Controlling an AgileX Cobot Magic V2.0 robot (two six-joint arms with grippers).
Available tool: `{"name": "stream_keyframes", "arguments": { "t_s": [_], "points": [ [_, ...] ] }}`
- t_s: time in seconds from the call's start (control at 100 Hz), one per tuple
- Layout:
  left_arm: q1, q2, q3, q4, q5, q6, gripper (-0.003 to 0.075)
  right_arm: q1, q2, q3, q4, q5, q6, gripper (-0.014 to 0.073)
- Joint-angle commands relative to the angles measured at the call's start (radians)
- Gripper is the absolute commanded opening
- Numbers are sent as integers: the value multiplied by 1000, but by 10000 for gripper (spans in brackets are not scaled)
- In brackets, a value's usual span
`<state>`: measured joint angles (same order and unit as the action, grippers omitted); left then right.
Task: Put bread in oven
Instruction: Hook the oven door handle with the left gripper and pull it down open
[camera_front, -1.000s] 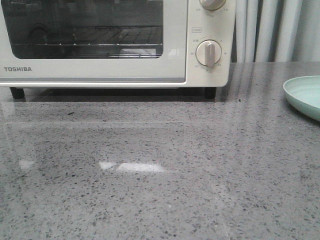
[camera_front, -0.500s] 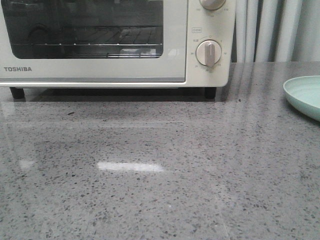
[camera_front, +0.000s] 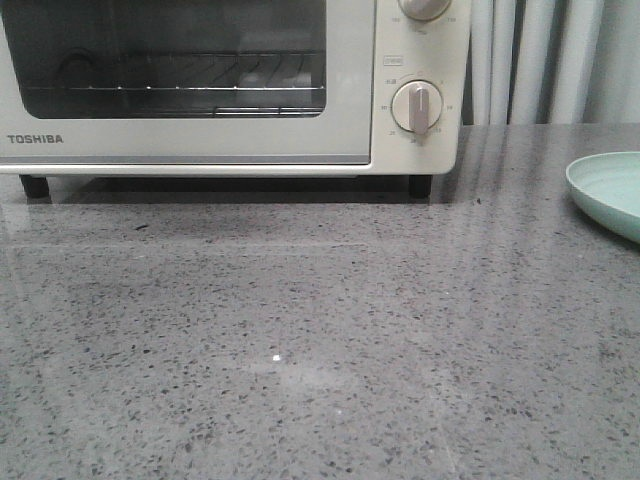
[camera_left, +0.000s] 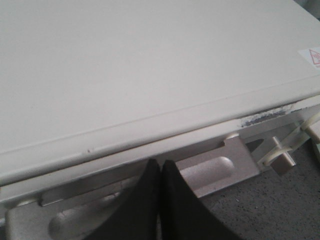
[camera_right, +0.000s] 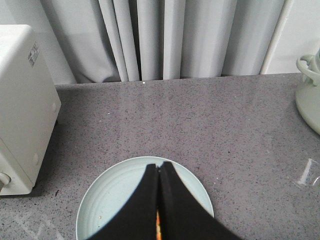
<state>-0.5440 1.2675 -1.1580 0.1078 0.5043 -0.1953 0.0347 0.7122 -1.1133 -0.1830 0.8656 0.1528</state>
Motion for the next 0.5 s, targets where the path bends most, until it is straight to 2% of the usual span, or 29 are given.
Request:
{"name": "stream_keyframes", "arguments": {
  "t_s": [0.0,0.14,0.24,0.36,0.43,0.49],
  "points": [
    [-11,-52,86,-51,1,-1,-22,-1,-1,-31,-24,-69,-6,-76],
    [-11,-180,274,-135,-93,-1,-22,-1,-1,-31,-24,-49,-6,-76],
    [-11,-299,352,-154,-71,-1,-22,-1,-1,-31,-24,14,-6,-76],
    [-11,-445,364,-199,-13,-1,-22,-1,-1,-31,-24,86,-6,-74],
    [-11,-536,363,-202,-12,-1,-22,-1,3,-31,-24,125,-6,-38],
    [-11,-600,361,-200,-22,1,-22,-1,10,-31,-24,153,-6,35]
  ]
}}
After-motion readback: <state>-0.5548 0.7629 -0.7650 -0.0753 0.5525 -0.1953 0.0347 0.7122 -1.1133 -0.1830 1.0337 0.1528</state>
